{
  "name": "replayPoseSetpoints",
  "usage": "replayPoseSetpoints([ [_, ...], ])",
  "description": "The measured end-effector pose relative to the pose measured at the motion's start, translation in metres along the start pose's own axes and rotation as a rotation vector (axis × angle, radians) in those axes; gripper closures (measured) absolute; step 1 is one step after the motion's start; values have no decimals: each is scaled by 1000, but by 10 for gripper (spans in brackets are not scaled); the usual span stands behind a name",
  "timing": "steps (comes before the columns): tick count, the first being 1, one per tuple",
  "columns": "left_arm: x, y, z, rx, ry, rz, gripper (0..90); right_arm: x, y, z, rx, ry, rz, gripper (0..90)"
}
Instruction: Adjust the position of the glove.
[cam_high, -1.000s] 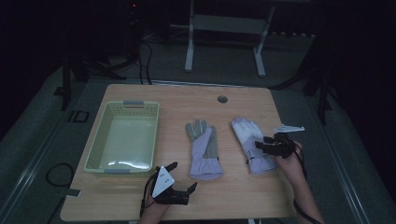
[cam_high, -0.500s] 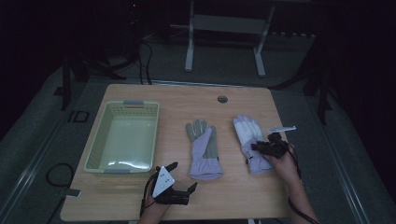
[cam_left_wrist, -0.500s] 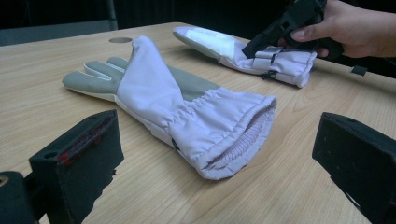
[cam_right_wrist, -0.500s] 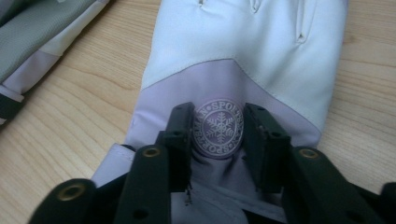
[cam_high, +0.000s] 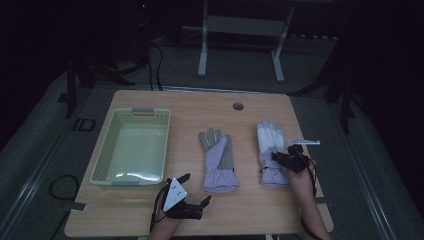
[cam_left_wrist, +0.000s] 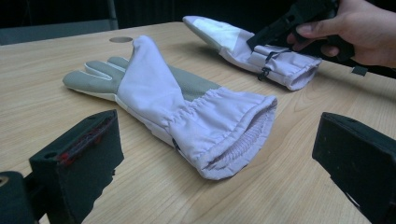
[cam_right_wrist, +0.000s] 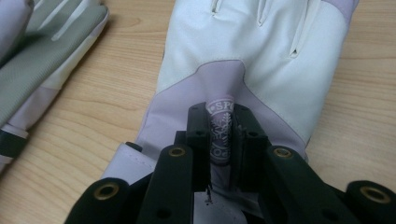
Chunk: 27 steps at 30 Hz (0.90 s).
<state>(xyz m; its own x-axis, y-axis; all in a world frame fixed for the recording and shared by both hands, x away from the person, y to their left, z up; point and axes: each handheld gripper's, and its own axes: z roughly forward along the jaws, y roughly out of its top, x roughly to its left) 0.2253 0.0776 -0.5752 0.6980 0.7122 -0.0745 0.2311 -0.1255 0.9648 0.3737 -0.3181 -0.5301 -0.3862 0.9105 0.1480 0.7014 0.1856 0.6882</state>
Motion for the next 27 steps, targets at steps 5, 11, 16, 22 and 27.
replayPoseSetpoints([
  [5,0,0,0,0,1,2,17,8,5,-17,-14,-10,-4,799],
  [11,-1,0,0,4,1,11,17,22,11,-45,-55,-13,12,799],
  [16,-1,0,0,5,5,9,17,36,22,-66,-93,-37,10,799],
  [22,0,0,0,-1,2,1,17,57,39,-82,-129,-63,-6,799],
  [27,-1,0,0,-5,3,4,17,78,51,-88,-149,-54,-29,799],
])
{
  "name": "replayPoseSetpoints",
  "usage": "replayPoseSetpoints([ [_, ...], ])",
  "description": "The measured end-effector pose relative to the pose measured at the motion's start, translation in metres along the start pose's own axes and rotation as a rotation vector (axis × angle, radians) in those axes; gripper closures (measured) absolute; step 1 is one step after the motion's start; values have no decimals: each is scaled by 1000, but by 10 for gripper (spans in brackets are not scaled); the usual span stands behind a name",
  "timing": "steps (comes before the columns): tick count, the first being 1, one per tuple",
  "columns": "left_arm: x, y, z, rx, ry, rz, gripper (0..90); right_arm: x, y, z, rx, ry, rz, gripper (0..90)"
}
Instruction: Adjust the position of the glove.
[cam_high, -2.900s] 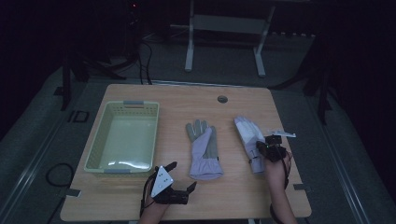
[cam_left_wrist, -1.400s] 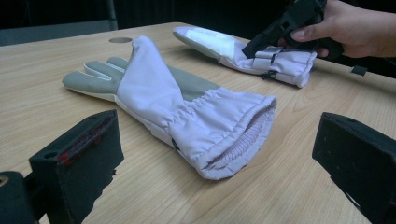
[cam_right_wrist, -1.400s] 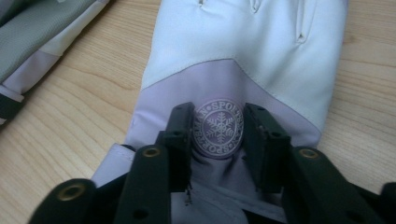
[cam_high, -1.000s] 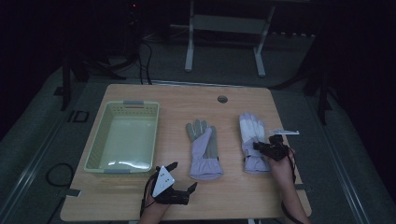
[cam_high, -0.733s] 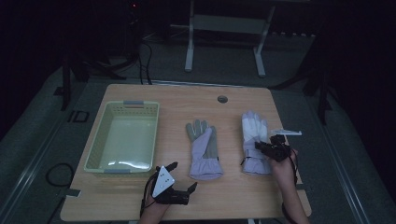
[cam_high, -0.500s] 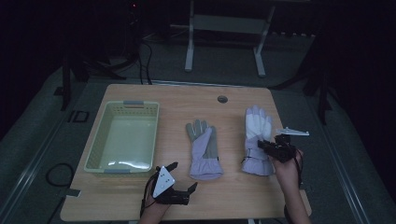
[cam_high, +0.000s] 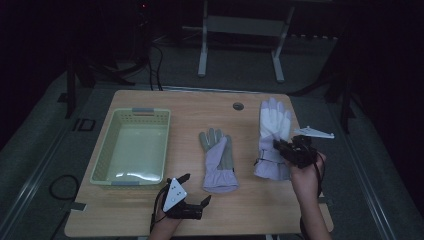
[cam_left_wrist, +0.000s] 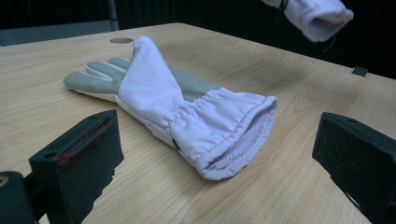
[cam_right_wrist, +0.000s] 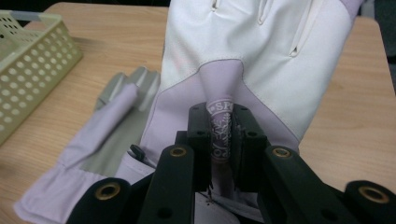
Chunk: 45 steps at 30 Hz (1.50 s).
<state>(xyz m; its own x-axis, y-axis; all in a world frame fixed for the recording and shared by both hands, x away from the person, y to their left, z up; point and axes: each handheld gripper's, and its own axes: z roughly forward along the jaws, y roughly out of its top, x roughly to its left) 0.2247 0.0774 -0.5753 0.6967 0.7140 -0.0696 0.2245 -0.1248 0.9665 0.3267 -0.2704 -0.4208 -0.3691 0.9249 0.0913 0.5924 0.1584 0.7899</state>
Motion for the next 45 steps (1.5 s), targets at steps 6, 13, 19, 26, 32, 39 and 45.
replayPoseSetpoints([
  [6,0,0,1,2,-2,-5,17,21,10,0,-8,11,-11,799],
  [13,-1,0,-1,-7,11,8,17,65,12,14,2,63,-9,799],
  [19,-2,-1,-1,-24,9,14,1,96,7,32,39,95,-18,799],
  [26,-3,-1,-2,-25,19,29,1,118,0,53,77,108,-8,799],
  [32,-3,-1,-2,-27,15,30,1,125,-14,76,136,104,-7,797],
  [39,-2,0,0,-12,4,22,1,122,-24,98,182,68,4,790],
  [45,-2,0,0,-13,-3,19,1,120,-36,113,209,50,-13,788],
])
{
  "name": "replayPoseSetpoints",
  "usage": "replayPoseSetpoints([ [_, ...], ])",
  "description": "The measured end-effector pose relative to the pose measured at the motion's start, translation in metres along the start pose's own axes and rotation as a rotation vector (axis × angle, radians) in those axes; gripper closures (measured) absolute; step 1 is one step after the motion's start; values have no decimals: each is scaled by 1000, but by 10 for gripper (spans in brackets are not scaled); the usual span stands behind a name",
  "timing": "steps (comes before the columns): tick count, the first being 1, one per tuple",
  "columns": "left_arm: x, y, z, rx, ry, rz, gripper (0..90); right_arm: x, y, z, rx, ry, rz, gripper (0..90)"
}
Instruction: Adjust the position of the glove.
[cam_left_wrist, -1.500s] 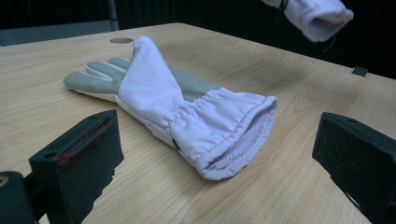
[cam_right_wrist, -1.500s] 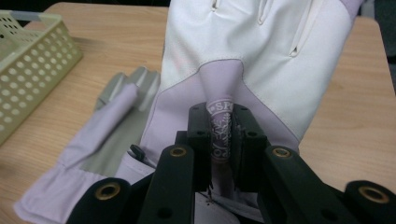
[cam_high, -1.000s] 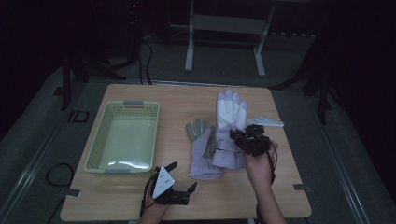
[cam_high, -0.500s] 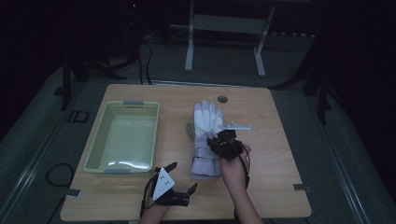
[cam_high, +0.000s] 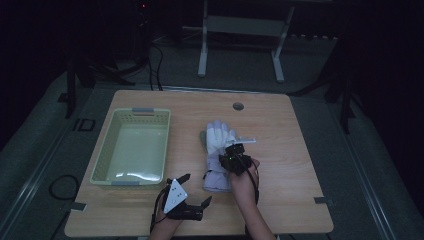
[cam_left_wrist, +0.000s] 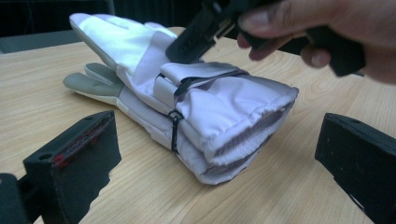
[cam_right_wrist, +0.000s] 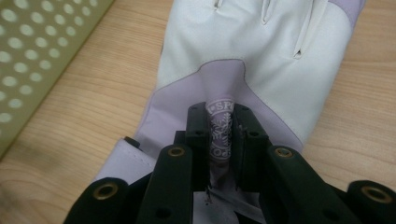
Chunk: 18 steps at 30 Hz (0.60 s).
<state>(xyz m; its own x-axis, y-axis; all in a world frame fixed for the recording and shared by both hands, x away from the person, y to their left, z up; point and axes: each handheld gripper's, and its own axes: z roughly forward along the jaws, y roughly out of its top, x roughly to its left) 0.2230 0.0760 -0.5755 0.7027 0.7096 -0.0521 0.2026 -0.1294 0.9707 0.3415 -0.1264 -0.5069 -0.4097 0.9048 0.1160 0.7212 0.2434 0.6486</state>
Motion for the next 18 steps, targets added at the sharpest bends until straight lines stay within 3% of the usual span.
replayPoseSetpoints([
  [8,0,0,0,6,-4,-1,1,-11,-1,-1,3,-7,5,765],
  [15,1,0,1,7,5,-8,1,-9,-2,0,-17,-3,-26,598],
  [18,2,0,1,7,1,-19,2,-7,-1,-6,-46,22,-61,461],
])
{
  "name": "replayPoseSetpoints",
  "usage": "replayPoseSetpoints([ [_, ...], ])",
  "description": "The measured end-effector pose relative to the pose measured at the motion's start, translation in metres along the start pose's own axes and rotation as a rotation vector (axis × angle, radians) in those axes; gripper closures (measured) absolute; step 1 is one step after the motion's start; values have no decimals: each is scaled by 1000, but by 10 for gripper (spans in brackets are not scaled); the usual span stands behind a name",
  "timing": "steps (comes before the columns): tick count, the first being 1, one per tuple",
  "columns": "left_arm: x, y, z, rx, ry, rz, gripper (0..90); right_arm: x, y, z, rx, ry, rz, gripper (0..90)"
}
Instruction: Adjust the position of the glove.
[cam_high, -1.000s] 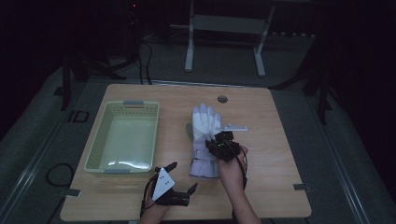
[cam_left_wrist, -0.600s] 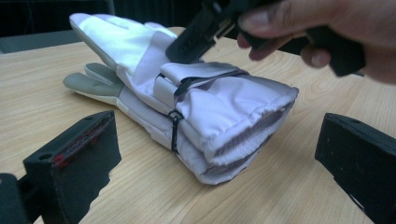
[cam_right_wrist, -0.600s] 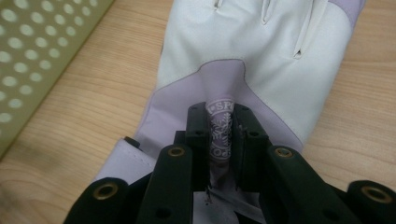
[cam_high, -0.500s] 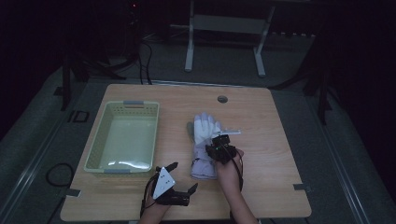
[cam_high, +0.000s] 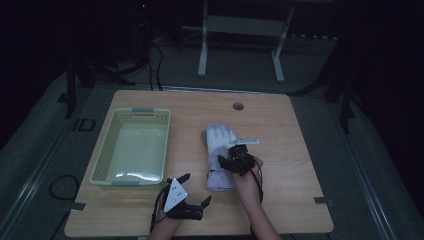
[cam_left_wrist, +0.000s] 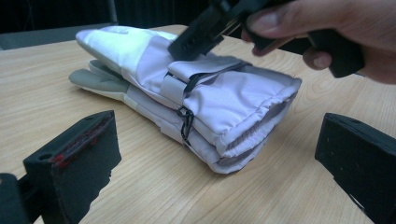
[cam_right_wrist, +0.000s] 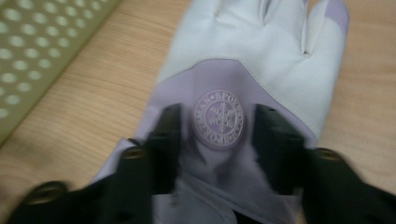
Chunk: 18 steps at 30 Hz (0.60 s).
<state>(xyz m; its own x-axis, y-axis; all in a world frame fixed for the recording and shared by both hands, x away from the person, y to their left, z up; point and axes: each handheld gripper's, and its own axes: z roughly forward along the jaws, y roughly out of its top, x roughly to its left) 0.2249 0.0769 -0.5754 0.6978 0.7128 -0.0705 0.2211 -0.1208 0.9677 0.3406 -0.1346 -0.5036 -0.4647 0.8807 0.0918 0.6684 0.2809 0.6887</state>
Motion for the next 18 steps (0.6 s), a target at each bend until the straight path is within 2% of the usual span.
replayPoseSetpoints([
  [3,0,0,0,-1,-5,0,2,1,3,-7,-34,10,-49,357],
  [4,0,0,0,0,-5,0,2,-1,3,-9,-45,19,-52,336],
  [6,1,0,0,-1,-6,-5,2,-5,4,-11,-46,46,-53,222],
  [8,2,0,0,0,-3,-17,2,-9,3,-13,-59,74,-55,185],
  [9,2,0,0,0,-2,-22,2,-11,3,-13,-64,81,-60,166],
  [10,2,0,0,-2,-2,-26,2,-13,2,-12,-50,89,-86,126],
  [13,3,0,0,1,0,-30,2,-19,-2,-13,-60,119,-115,146],
  [15,4,0,0,2,5,-33,2,-22,-4,-15,-89,106,-151,177],
  [18,5,0,-1,-4,6,-49,2,-28,-7,-20,-135,107,-186,176],
])
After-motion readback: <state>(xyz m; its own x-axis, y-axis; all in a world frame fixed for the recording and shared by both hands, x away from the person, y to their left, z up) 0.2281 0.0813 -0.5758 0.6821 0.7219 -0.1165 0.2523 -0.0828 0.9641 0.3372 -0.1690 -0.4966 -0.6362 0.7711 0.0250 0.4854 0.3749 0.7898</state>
